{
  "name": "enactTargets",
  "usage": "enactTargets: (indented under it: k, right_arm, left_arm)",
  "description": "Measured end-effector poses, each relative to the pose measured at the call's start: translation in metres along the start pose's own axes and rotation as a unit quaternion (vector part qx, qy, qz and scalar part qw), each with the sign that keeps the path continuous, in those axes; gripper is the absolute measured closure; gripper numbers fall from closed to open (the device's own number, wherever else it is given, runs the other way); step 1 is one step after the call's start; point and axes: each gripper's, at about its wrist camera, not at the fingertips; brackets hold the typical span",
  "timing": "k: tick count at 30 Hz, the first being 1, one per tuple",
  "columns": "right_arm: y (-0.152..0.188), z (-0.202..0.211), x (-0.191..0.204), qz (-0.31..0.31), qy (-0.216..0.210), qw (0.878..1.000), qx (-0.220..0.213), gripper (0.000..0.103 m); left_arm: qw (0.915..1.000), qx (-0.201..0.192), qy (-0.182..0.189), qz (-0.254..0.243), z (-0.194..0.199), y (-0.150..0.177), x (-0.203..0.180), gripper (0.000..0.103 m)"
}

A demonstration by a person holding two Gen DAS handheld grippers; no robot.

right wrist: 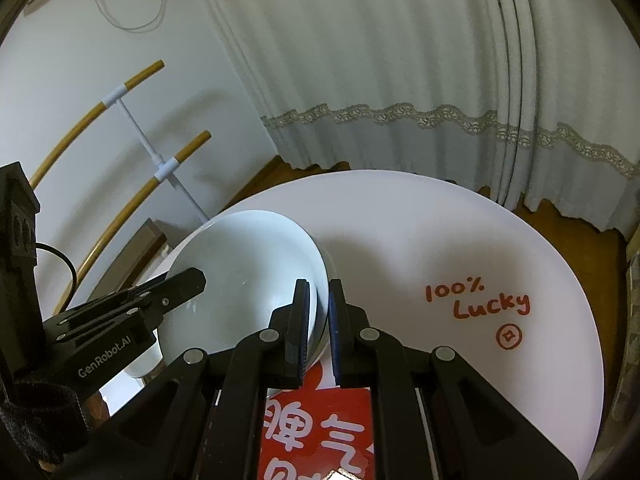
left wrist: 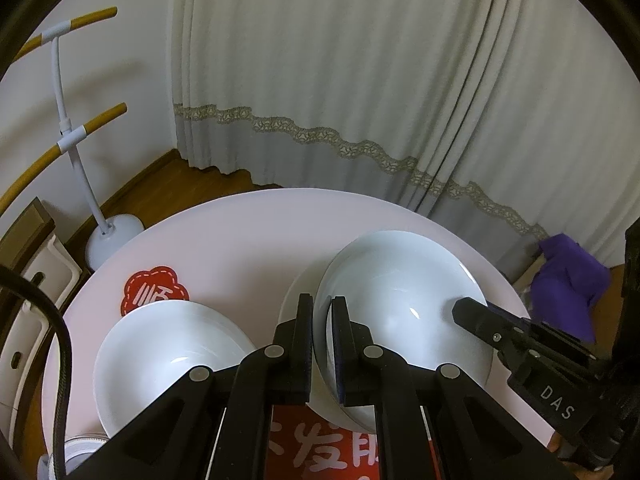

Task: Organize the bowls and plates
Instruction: 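Carry the held bowl with both grippers over another white bowl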

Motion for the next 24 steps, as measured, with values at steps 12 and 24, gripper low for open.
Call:
enactTargets:
  k: [12, 24]
  right_arm:
    - [-0.003, -0.008, 0.007, 0.01, 0.039, 0.999, 0.006, 0.091]
    - [-0.002, -0.009, 0.015, 0.035, 0.068, 0.997, 0.016, 0.091]
  left_arm:
    - [0.9999, 0.013, 0.004, 0.004, -0.012, 0.001, 0.002, 0.098]
    - [0.9998, 0.017, 0.005, 0.007, -0.015, 0.002, 0.003, 0.098]
Point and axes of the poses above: each gripper's, at about its wrist camera, not at the fingertips, and z roughly against the way its jaws point, x to its left, y to its underside, and after that the axes turned 11 degrees about -x, right-handed
